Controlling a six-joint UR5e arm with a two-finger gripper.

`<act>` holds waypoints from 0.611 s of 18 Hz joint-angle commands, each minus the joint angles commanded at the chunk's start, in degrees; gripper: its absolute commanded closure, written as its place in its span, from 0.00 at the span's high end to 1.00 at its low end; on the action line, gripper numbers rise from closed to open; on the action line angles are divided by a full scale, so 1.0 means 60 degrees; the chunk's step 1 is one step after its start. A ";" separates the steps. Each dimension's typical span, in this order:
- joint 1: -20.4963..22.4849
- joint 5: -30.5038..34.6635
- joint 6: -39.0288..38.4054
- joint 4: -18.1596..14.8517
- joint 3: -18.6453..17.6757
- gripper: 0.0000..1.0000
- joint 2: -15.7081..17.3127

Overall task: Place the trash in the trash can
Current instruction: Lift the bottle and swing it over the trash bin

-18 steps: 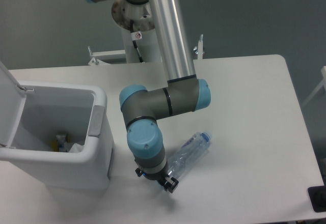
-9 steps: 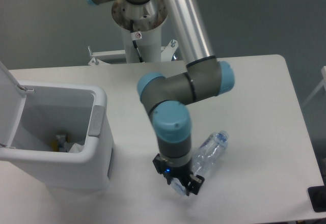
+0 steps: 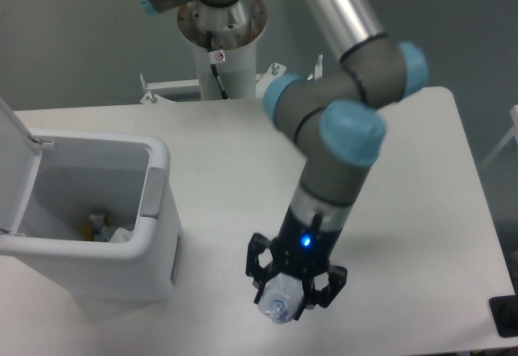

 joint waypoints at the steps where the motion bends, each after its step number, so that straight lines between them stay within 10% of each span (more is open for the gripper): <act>1: 0.0001 -0.0338 -0.0016 0.0015 0.0191 0.40 0.0044; 11: -0.0102 -0.3501 -0.0264 0.0015 0.1291 0.39 0.0542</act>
